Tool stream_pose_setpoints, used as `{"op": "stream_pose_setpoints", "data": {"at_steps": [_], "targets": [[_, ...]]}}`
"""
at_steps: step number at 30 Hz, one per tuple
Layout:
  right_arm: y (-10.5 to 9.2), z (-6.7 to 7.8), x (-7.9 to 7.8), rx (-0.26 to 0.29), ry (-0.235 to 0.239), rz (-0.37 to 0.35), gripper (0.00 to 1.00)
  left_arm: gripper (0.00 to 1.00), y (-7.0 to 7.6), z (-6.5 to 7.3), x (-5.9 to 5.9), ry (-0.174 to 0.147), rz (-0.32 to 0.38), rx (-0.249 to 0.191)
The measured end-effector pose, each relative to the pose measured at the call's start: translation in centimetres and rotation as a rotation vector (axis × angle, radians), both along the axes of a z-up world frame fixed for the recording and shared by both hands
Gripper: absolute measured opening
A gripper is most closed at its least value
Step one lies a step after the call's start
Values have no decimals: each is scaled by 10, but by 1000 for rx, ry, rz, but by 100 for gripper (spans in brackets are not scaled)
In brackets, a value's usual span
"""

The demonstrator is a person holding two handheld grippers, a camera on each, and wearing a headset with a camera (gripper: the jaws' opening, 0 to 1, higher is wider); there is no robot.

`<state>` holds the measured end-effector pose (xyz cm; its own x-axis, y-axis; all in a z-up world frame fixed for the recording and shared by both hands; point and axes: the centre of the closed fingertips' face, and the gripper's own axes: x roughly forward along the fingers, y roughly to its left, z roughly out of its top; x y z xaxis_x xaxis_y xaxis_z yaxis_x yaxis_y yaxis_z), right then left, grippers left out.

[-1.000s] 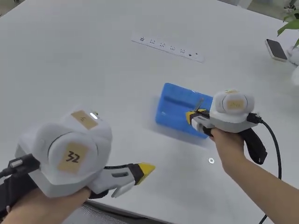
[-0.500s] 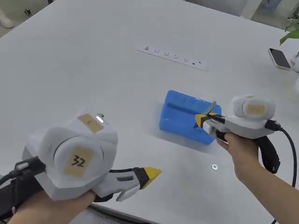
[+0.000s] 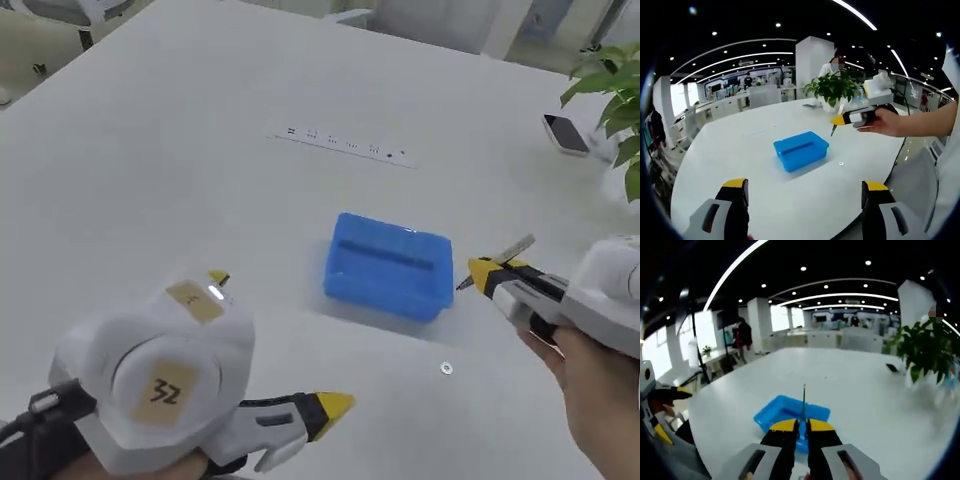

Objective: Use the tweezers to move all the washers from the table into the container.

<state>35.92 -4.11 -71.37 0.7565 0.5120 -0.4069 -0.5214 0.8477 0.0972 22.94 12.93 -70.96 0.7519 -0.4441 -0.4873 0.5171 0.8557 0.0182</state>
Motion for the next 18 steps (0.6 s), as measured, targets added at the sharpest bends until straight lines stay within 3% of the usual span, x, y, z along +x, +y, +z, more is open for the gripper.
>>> {"op": "stream_pose_setpoints", "data": {"at_steps": [8,18], "targets": [[-12,-16,-17,74,42,-51,5,96,-19,9,-3,-8,-49,-12],[-19,-58,-25,30,110,-69,5,97,-34,15,-7,-11,-67,-23]]}}
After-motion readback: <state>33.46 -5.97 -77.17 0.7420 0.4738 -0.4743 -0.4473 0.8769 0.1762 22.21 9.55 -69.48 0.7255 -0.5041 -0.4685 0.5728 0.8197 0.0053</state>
